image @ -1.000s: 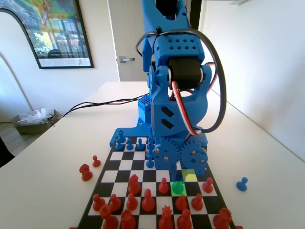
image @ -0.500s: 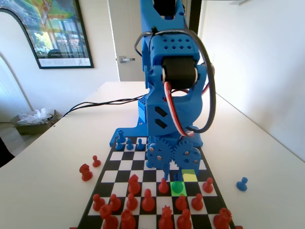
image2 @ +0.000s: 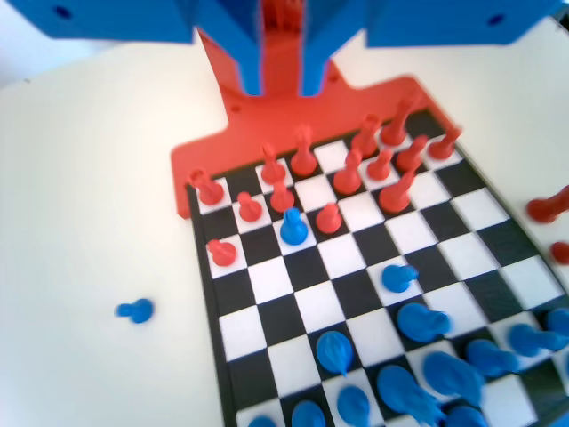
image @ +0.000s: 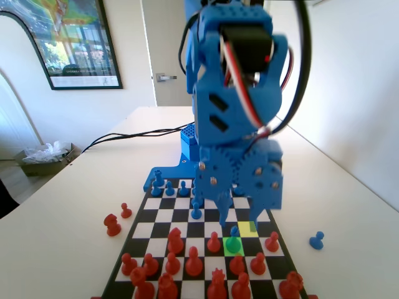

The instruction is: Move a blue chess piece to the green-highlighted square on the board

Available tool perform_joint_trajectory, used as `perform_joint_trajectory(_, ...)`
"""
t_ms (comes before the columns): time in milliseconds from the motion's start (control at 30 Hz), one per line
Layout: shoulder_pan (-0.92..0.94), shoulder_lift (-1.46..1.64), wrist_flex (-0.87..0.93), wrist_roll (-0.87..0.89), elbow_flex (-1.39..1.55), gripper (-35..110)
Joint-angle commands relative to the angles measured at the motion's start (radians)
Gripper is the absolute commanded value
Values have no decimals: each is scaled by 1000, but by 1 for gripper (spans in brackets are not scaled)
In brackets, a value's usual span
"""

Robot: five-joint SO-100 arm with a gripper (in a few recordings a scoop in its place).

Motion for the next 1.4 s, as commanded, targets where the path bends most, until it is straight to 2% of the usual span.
perform_joint_trajectory(0, -2, 209, 127, -57, -95, 1)
perform_joint_trajectory(267, 17, 482, 382, -308, -133, 1)
perform_joint_trajectory(633, 58, 825, 466, -480, 3, 1)
perform_joint_trajectory(1000, 60, 1296, 466, -540, 446, 1)
perform_joint_trajectory(1367, 66, 1358, 503, -534, 442, 1)
